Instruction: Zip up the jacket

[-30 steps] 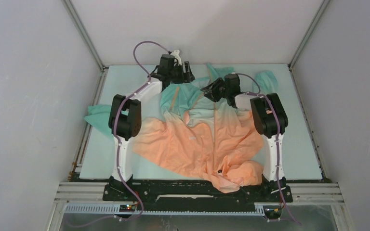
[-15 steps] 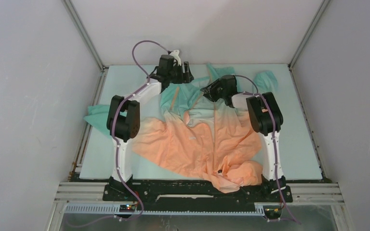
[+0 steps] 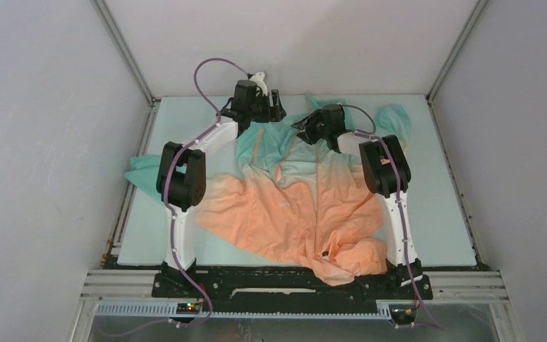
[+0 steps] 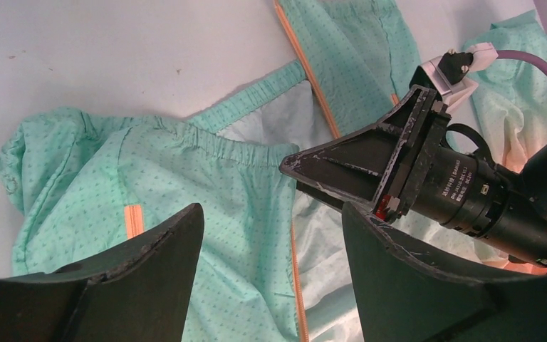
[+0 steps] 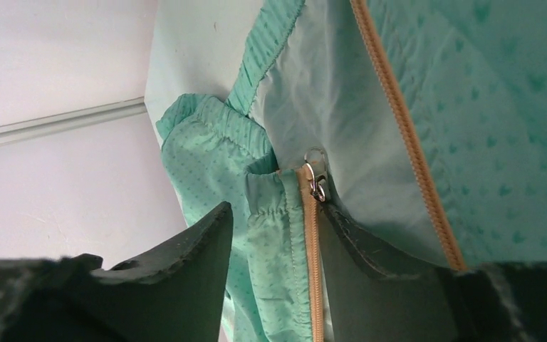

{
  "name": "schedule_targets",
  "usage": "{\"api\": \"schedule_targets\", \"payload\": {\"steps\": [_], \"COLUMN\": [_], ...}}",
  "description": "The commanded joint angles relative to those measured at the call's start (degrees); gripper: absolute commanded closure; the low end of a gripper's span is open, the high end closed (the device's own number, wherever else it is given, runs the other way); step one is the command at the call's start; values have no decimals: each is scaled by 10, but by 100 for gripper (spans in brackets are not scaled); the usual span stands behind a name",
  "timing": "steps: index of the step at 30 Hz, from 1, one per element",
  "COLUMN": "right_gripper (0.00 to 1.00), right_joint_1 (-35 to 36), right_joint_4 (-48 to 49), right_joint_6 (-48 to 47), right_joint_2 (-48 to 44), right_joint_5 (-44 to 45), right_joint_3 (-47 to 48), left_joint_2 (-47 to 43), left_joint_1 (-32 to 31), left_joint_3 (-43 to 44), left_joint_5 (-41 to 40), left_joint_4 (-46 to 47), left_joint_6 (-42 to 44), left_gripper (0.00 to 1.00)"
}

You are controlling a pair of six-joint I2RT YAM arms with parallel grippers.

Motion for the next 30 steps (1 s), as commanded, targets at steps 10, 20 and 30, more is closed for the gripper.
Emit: {"api": "schedule_targets", "payload": {"steps": [10, 20, 30], "right_gripper": [58, 94, 100], "right_joint_1": [11, 13, 88], "right_joint_4": [-49, 16, -103], "right_joint_6": [-16, -245, -785], "right_joint_2": [31, -30, -152], "right_joint_5": [32, -24, -73], "right_joint_3": [68, 77, 39], "left_joint_2": [-50, -119, -157], "left_joint_1": [-3, 57, 107], "left_joint_3": [-22, -130, -191], "left_joint_5": [-8, 136, 166], "left_joint_4": [25, 154, 189], "left_joint_6": [16, -115, -158], "left_gripper": [24, 25, 29]}}
